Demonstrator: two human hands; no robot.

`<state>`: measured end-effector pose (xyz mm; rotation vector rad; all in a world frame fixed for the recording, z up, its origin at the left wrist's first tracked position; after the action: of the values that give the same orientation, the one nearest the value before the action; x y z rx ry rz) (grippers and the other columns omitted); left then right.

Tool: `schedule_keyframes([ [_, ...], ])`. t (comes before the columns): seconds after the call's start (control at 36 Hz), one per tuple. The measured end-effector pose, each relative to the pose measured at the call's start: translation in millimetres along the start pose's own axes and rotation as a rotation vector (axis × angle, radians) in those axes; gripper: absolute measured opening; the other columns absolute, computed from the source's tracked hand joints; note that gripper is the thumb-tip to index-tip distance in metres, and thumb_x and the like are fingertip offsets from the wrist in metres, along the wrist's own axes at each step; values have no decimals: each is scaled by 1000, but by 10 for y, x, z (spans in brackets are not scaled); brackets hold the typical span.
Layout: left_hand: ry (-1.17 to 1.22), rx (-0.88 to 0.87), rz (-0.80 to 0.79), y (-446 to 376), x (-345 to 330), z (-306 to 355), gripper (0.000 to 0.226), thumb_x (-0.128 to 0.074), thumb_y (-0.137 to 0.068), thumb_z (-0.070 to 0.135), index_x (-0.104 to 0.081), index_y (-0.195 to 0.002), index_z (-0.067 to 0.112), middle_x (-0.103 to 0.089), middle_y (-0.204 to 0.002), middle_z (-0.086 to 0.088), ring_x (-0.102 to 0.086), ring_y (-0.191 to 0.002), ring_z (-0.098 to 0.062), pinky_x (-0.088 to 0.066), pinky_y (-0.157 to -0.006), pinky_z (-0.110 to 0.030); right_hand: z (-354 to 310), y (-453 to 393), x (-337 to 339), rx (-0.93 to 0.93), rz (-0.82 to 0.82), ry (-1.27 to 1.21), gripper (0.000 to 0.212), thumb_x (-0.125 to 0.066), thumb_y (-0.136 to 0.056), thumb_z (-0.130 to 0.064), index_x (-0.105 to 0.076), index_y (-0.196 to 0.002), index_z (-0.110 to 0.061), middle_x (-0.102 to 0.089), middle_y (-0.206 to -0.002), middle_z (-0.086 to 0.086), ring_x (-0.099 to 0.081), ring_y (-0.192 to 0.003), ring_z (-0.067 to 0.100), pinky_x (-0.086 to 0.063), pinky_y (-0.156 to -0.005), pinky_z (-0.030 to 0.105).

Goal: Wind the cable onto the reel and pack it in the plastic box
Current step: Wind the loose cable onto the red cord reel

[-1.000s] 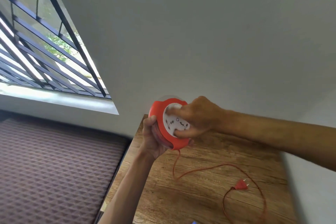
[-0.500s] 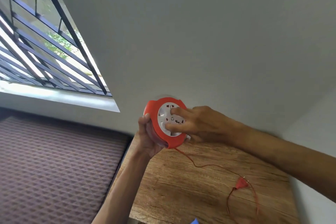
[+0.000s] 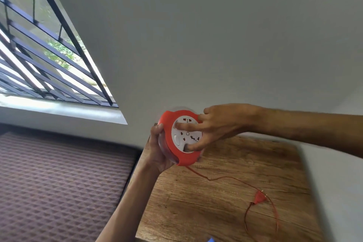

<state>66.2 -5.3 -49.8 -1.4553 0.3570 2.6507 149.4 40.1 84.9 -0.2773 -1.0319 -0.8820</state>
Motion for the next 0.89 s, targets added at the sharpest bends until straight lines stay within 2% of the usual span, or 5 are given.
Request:
schedule_keyframes([
  [0.17, -13, -93, -131, -19, -189, 1, 93, -67, -101, 60, -39, -169, 3, -50, -159, -34, -53, -142, -57, -45, -112, -78, 44, -57, 35, -112, 144, 140, 51, -47, -106, -11, -38, -154, -26, -64, -120, 25, -65, -56, 27, -49, -44, 29],
  [0.31, -93, -265, -248, -48, -361, 255, 86, -64, -103, 57, -43, -165, 1, -57, -155, -30, -59, -139, -50, -51, -109, -75, 423, -77, 165, -1070, 428, -454, 51, -63, -84, -74, -74, -88, -24, -52, -53, -16, -55, -38, 7, -23, -43, 15],
  [0.47, -87, -367, -191, 75, -285, 396, 93, -78, -91, 61, -49, -161, 8, -55, -153, -29, -58, -135, -51, -56, -101, -74, 454, 336, -599, -1754, 369, -1336, 53, -48, -104, -24, -73, -60, -9, -64, -42, -4, -54, -31, 4, -49, -57, 26],
  [0.78, -157, -368, 46, 155, -85, 443, 97, -82, -83, 68, -62, -150, 2, -69, -136, -27, -70, -120, -42, -65, -94, -49, -99, -215, 135, -489, 260, -185, 28, -65, -100, -35, -70, -122, -18, -72, -119, 16, -73, -92, 30, -58, -64, 34],
  [0.89, -73, -301, -44, 144, -70, 376, 90, -77, -93, 60, -55, -156, 0, -66, -143, -29, -68, -128, -46, -61, -100, -62, -41, -195, 25, -378, 123, -145, 53, -67, -97, -34, -49, -146, -31, -50, -151, 29, -68, -113, 40, -61, -74, 42],
])
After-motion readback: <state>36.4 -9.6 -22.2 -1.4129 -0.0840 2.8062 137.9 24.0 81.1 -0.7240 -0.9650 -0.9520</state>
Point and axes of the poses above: each hand's wrist, its own y-axis away from the middle knuckle, its own x-axis out of the back of the hand, z = x × y, the point moved 8 cm from there along -y, towards the middle knuckle
